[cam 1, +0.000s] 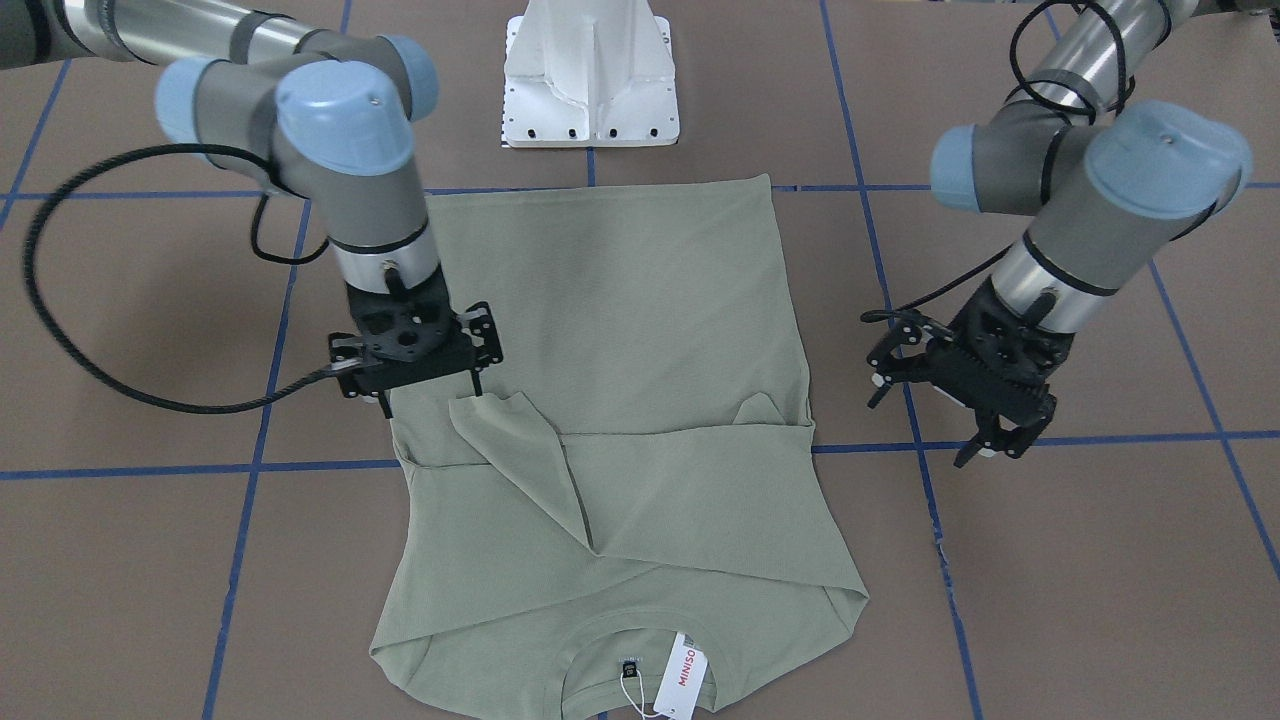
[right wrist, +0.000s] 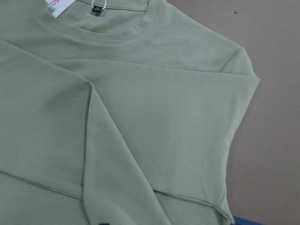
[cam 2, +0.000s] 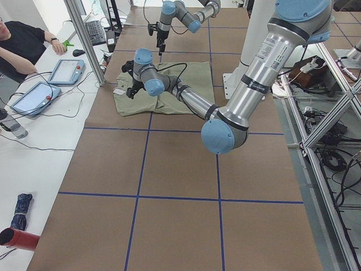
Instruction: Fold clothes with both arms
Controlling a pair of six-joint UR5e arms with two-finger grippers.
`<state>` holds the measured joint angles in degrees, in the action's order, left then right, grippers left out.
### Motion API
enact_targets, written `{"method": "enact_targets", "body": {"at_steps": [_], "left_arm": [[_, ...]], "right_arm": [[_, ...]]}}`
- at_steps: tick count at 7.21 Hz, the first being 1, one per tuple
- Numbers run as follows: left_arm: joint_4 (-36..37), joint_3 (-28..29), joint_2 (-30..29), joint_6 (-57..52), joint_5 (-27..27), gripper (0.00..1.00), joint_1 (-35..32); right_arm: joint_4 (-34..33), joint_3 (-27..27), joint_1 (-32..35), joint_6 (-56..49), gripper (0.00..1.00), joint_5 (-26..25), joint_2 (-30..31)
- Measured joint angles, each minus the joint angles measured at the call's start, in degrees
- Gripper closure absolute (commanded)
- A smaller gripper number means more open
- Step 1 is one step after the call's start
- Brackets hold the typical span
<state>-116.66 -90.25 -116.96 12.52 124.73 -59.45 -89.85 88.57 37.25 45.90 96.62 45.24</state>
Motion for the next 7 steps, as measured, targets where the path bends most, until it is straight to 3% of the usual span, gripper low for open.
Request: {"method": "enact_targets", "body": {"at_steps": [3,7], "left_arm": [[-0.63,-0.13,1.49,-0.64,0.84,0.00,-0.68],[-1.00,-0.14,1.89,-0.57,0.87,0.00,-0.66]], "right_arm": [[-0.04,-4.93,-6.66,-0.45,0.34,-8.42,-2.70],[0.43,-8.07,-8.87,-1.00,0.45,-10.71,-2.96]]}}
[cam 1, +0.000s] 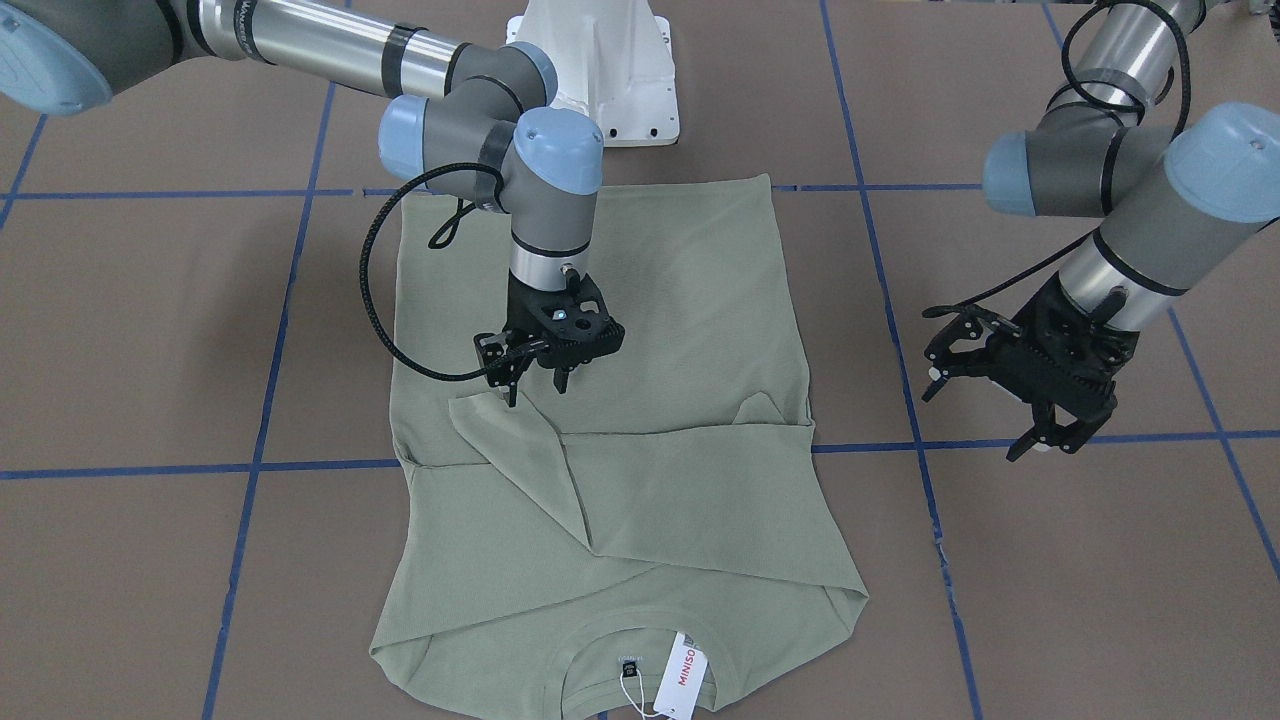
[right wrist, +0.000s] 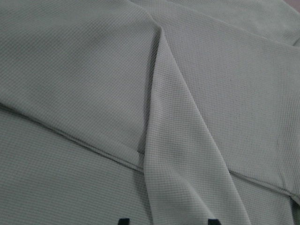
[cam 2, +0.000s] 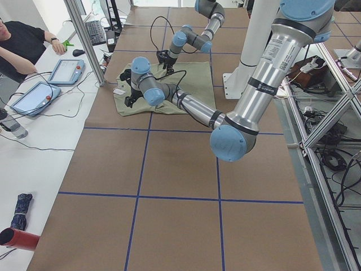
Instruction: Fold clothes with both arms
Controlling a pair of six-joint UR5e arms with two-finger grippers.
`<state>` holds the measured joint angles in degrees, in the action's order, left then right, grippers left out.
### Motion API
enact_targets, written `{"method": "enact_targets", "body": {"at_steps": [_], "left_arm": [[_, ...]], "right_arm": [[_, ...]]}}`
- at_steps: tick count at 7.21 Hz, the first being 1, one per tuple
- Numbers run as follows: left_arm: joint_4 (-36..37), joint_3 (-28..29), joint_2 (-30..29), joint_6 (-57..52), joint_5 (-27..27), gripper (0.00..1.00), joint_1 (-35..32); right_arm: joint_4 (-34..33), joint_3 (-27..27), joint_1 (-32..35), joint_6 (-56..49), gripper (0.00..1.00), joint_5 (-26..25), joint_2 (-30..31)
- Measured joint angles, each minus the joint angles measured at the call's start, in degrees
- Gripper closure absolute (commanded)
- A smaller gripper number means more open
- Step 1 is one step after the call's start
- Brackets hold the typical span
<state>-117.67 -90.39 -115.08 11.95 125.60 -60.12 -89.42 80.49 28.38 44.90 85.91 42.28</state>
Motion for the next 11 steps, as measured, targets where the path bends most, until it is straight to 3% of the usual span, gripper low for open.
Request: {"method": "enact_targets", "body": {"at_steps": [5,11], "left_arm": [[-0.02,0.04,0.03,0.00,0.00,0.00,0.07],[-0.02,0.05,-0.05,0.00,-0.09,0.00,0.17]], "right_arm": [[1.21,-2.37,-0.07,0.01,0.55,-0.65,0.02],[1.62,-2.88,-0.34,0.21,0.58,-0.57,0.24]]}}
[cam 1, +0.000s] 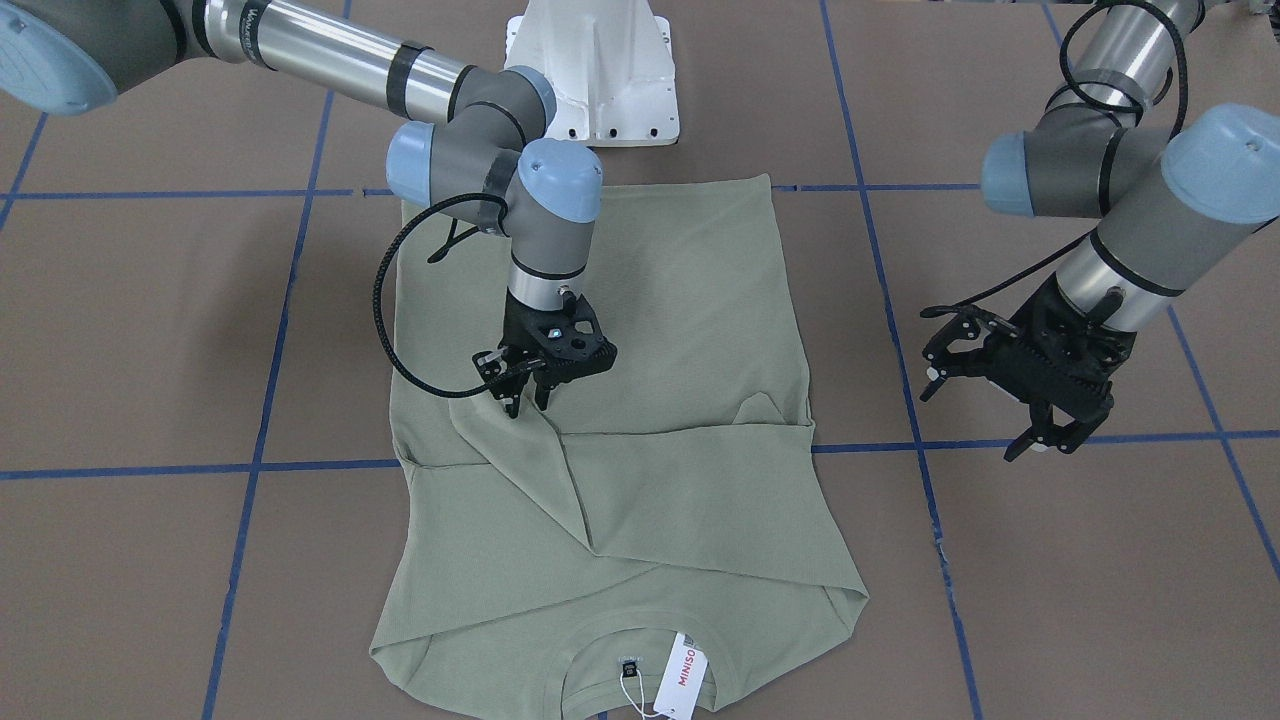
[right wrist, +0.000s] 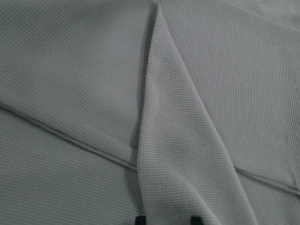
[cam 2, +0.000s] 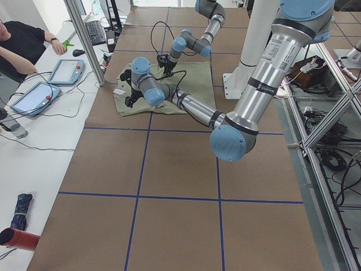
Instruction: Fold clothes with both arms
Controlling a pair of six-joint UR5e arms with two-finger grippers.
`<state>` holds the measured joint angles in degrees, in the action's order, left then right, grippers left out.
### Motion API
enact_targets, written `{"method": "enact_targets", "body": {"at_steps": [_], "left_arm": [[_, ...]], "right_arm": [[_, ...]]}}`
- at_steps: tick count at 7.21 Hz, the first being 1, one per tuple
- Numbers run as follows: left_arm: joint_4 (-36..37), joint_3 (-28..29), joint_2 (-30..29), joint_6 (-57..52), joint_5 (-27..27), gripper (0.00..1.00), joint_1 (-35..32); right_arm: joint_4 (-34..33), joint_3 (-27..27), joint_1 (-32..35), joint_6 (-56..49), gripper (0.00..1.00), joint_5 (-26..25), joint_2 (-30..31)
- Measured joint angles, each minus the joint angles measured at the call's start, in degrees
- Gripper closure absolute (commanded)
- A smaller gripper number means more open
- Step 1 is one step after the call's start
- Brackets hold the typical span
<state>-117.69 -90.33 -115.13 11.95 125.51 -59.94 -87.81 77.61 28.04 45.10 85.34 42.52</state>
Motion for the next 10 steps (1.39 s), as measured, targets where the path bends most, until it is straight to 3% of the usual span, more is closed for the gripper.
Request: {"method": "enact_targets", "body": {"at_steps": [2,4,10], "left_arm": [[0.00,0.02,0.00,0.00,0.00,0.00,0.00],[-0.02,0.03,0.00,0.00,0.00,0.00,0.00],[-0.03,-0.01,0.00,0.00,0.00,0.00,0.00]], "right_arm": [[0.00,-0.36,-0.06,0.06,0.67,0.00,0.01],[0.00,-0.50,-0.09,0.15,1.00,0.00,0.02],[0.16,0.06,1.04,0.25,1.00,1.29,-0.05]]}}
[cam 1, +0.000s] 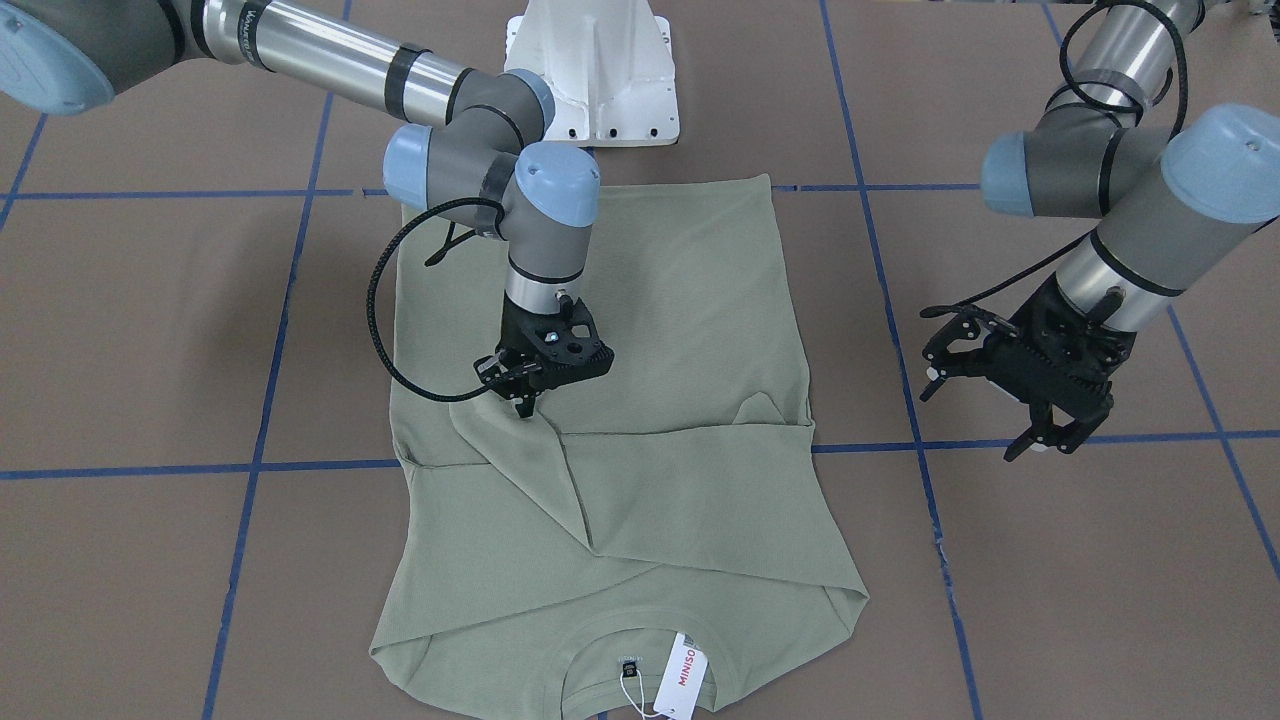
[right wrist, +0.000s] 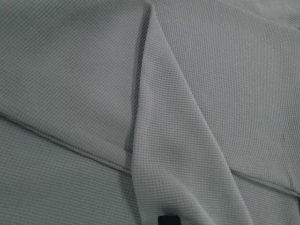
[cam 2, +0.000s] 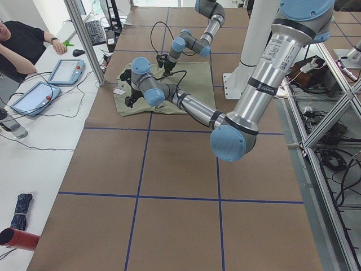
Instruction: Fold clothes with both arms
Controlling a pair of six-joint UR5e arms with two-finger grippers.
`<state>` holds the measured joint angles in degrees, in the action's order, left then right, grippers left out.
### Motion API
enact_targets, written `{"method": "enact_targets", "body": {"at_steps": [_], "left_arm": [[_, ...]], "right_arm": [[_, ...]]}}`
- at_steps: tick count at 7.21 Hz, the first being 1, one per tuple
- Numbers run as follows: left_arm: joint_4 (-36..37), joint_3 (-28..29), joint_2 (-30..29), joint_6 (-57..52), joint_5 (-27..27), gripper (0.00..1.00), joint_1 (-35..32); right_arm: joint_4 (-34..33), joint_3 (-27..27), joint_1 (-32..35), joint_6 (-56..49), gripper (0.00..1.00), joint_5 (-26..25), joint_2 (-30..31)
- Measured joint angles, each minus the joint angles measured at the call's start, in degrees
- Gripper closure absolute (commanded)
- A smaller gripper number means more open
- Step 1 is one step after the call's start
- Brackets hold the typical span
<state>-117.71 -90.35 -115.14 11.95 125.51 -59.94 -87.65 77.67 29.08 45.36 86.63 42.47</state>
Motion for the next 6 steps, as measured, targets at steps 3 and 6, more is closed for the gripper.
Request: {"method": "enact_targets", "body": {"at_steps": [3,6], "left_arm": [[0.02,0.01,0.00,0.00,0.00,0.00,0.00],[-0.01,0.07,0.00,0.00,0.00,0.00,-0.03]], "right_arm": [[0.20,0.00,1.87,1.40,0.77,1.54,-0.51],[2.35,-6.24,1.20,7.93,0.55,1.18,-5.78]]}}
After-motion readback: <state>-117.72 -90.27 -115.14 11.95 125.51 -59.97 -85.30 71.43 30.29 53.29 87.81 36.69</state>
